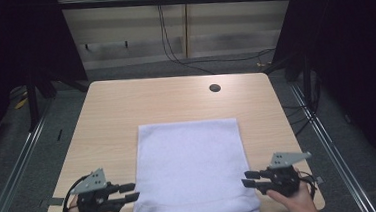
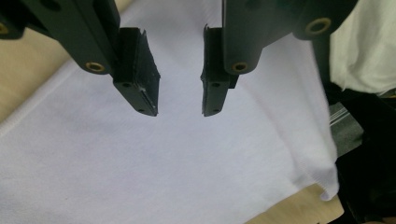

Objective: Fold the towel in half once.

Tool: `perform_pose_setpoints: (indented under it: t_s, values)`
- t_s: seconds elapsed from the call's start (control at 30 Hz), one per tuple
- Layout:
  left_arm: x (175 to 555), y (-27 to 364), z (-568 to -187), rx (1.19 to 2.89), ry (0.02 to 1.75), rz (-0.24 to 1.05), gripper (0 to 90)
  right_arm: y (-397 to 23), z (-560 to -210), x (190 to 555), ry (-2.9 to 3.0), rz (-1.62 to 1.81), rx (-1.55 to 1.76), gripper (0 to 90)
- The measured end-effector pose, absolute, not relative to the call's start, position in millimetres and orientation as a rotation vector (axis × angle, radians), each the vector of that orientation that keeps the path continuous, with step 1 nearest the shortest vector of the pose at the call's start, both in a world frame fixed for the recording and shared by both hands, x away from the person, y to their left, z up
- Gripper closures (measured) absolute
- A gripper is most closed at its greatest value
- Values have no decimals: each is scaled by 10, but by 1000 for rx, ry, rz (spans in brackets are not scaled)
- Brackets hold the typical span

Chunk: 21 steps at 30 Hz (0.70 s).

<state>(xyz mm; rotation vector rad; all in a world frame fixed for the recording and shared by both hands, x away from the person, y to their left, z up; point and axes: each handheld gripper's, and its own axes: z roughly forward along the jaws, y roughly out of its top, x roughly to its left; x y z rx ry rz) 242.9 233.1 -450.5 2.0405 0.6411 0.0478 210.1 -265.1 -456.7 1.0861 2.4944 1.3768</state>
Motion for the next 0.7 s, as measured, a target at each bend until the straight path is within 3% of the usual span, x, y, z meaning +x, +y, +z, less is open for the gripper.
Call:
perform_pose_setpoints:
  t_s: [0.33,0.7]
  values:
    - [3389,1864,-4850,2145,841,122,595,-2373,-4774,3149,2468,1177,1216,599]
    - [3486,1813,-5016,2179,832,221,620,-2243,-4965,3358,2471,987,1193,596]
